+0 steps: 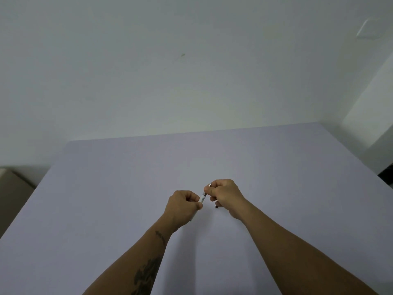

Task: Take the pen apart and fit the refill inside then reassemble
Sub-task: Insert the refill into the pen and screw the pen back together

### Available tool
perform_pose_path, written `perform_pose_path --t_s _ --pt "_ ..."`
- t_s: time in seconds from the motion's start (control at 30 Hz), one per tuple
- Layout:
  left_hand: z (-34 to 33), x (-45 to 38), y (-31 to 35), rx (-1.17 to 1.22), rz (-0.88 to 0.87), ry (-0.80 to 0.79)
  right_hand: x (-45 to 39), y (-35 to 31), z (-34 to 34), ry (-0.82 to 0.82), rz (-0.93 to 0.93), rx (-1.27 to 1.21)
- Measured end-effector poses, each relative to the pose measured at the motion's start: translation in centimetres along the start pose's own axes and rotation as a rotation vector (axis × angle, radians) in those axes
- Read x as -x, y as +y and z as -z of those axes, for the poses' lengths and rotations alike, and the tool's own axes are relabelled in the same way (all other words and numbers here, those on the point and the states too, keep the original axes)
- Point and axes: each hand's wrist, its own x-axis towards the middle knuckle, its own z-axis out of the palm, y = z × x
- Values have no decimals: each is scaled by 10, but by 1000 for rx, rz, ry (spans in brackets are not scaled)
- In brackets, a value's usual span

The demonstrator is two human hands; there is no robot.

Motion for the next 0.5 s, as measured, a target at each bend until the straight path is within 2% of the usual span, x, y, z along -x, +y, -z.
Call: perform_pose_path --t_s 0.07,0.3,0.5 --pt "-3 -4 -1 -6 11 10 -6 2 10 -36 -23 33" --pt "-12 -22 -13 13 76 -5 -48 32 48 49 -131 231" --pt "-25 -39 -18 31 160 15 -84 61 35 12 -102 520"
